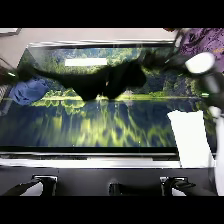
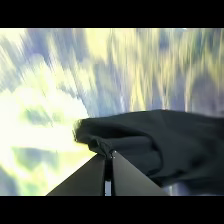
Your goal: Fold the clothes and pants, and hang the long-sleeved shirts on hangers.
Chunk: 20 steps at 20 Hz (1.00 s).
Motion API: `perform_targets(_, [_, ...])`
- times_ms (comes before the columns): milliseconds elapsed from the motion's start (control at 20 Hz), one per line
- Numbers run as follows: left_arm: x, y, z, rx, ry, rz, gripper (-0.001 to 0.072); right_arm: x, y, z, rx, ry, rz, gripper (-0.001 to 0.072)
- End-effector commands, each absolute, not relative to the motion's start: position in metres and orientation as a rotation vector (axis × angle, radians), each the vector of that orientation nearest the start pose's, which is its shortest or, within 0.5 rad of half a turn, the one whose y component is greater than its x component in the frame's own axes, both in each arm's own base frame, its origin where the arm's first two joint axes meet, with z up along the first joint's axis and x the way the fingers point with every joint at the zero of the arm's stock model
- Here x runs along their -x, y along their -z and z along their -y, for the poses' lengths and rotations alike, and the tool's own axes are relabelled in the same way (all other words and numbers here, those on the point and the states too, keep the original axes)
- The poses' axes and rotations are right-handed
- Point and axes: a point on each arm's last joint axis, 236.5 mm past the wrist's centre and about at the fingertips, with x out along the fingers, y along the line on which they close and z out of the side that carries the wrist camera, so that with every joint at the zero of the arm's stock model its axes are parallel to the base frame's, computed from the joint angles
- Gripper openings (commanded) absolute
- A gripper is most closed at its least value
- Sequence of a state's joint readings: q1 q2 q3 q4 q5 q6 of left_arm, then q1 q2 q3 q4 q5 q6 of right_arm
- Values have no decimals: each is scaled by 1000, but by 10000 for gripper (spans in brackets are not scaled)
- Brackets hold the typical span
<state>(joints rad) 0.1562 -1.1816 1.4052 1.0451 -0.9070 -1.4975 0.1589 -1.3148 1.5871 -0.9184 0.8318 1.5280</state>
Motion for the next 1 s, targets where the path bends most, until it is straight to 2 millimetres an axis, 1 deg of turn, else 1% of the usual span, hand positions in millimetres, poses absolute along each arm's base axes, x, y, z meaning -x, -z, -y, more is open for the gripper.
perform_targets(0, [-414, -350, -24, 371, -18, -312, 12, -433, -392, -130, -290, -388, -235, 22])
perform_targets(50, [-394, -378, -27, 372, -37, -241, 12, -412, -420, -120, -257, -369, -163, 22])
perform_targets(100, [-373, -402, -30, 373, -56, -175, 12, -392, -441, -110, -235, -346, -109, 22])
perform_targets(150, [-352, -419, -33, 372, -75, -124, 12, -373, -460, -97, -225, -311, -60, 22])
perform_targets(200, [-332, -433, -35, 367, -91, -82, 13, -356, -474, -85, -220, -276, -20, 23])
perform_targets(250, [-316, -444, -34, 356, -93, -49, 12, -341, -486, -74, -213, -243, 20, 23])
perform_targets(300, [-302, -454, -32, 352, -89, -20, 13, -329, -495, -67, -212, -224, 48, 23])
perform_targets(350, [-293, -460, -30, 349, -85, 0, 13, -319, -502, -63, -219, -217, 69, 23])
perform_targets(450, [-283, -466, -27, 349, -77, 22, 13, -309, -508, -65, -235, -234, 84, 24])
perform_targets(550, [-283, -466, -26, 354, -71, 22, 13, -309, -508, -71, -259, -262, 77, 24])
perform_targets(600, [-287, -463, -25, 358, -69, 11, 13, -313, -505, -74, -268, -272, 66, 24])
perform_targets(650, [-294, -457, -24, 369, -62, -8, 14, -323, -498, -77, -273, -273, 44, 24])
perform_targets(700, [-305, -446, -23, 382, -56, -40, 14, -341, -485, -80, -288, -268, 1, 24])
perform_targets(750, [-321, -428, -23, 399, -50, -89, 13, -363, -465, -84, -316, -260, -61, 24])
perform_targets(800, [-339, -404, -23, 417, -52, -152, 13, -389, -438, -88, -346, -247, -144, 24])
perform_targets(850, [-357, -376, -24, 425, -60, -220, 13, -422, -399, -94, -379, -227, -249, 24])
perform_targets(950, [-395, -305, -29, 445, -89, -384, 13, -483, -319, -106, -482, -178, -434, 24])
